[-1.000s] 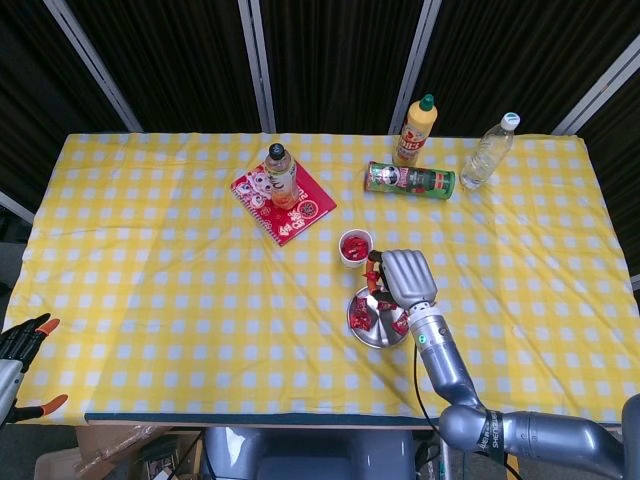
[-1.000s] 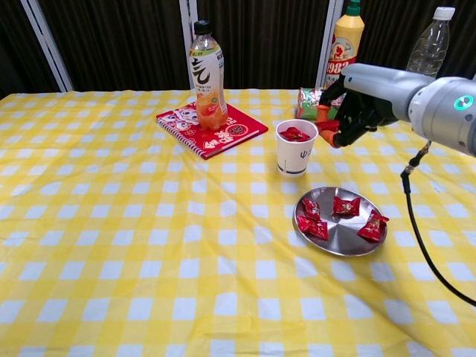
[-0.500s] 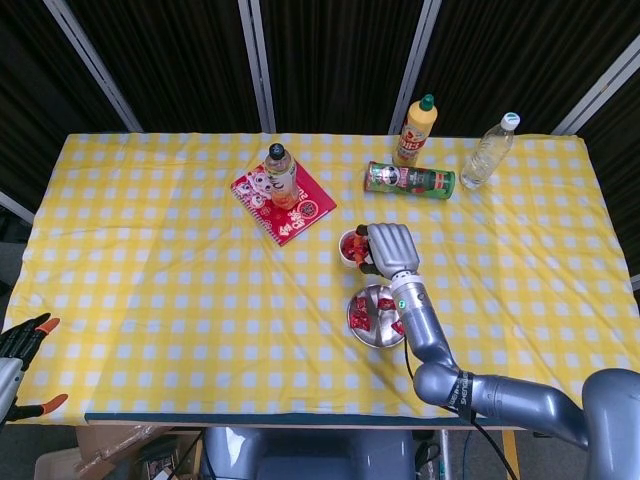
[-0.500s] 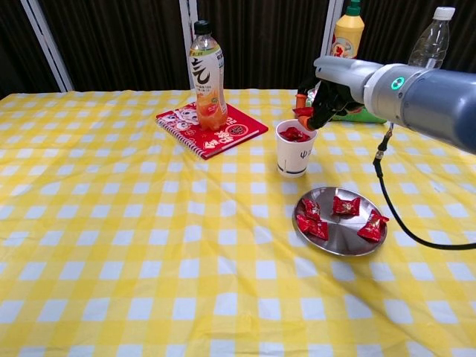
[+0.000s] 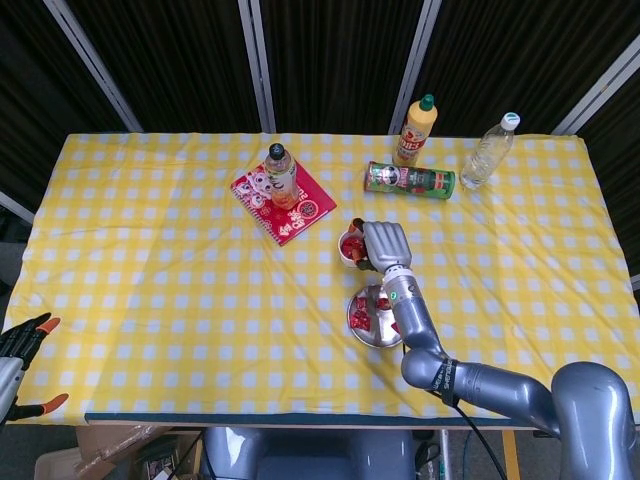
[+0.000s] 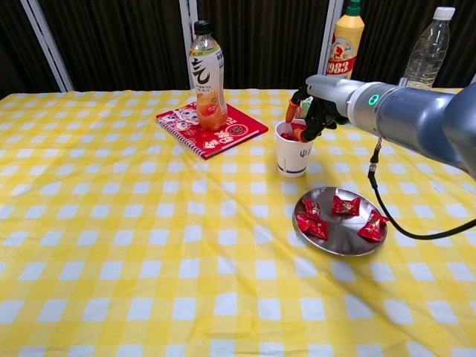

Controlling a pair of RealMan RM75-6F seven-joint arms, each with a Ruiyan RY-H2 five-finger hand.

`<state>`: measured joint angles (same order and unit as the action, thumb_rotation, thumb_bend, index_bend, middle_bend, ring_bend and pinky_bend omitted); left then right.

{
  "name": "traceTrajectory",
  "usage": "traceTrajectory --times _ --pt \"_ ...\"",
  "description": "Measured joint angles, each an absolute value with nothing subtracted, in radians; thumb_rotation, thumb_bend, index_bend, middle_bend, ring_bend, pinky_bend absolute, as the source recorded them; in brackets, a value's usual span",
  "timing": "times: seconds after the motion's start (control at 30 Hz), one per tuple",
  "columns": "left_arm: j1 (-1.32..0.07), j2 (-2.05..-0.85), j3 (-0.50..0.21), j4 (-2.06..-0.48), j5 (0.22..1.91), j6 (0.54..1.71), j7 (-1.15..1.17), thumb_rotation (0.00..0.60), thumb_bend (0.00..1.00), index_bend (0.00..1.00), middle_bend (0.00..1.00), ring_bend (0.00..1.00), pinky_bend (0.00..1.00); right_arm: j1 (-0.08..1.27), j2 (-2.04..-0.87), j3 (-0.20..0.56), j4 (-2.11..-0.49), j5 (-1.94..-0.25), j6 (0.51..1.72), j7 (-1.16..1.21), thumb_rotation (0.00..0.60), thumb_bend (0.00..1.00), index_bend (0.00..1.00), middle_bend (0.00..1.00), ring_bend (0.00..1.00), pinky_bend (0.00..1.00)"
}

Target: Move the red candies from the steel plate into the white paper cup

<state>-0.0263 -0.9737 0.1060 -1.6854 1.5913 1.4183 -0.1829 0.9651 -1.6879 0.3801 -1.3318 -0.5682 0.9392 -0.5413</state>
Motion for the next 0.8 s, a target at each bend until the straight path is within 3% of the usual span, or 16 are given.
traceTrajectory --times 0.27,0.57,0.8 --pt "-0.025 -0.974 0.108 -1.676 1.597 1.421 -0.194 0.600 0.07 0.00 0.00 0.00 0.00 0.957 -1.667 0.376 -1.385 -0.589 0.975 -0.536 0.600 0.49 0.26 0.79 0.83 1.00" --pt "-0.022 -0.976 0.110 -1.665 1.607 1.432 -0.205 0.600 0.07 0.00 0.00 0.00 0.00 0.897 -1.588 0.351 -1.568 -0.678 1.083 -0.523 0.600 0.48 0.26 0.79 0.83 1.00" --pt "-0.018 -0.980 0.110 -1.659 1.618 1.447 -0.206 0.600 0.07 0.00 0.00 0.00 0.00 0.810 -1.494 0.264 -1.757 -0.746 1.180 -0.545 0.600 0.45 0.26 0.79 0.83 1.00"
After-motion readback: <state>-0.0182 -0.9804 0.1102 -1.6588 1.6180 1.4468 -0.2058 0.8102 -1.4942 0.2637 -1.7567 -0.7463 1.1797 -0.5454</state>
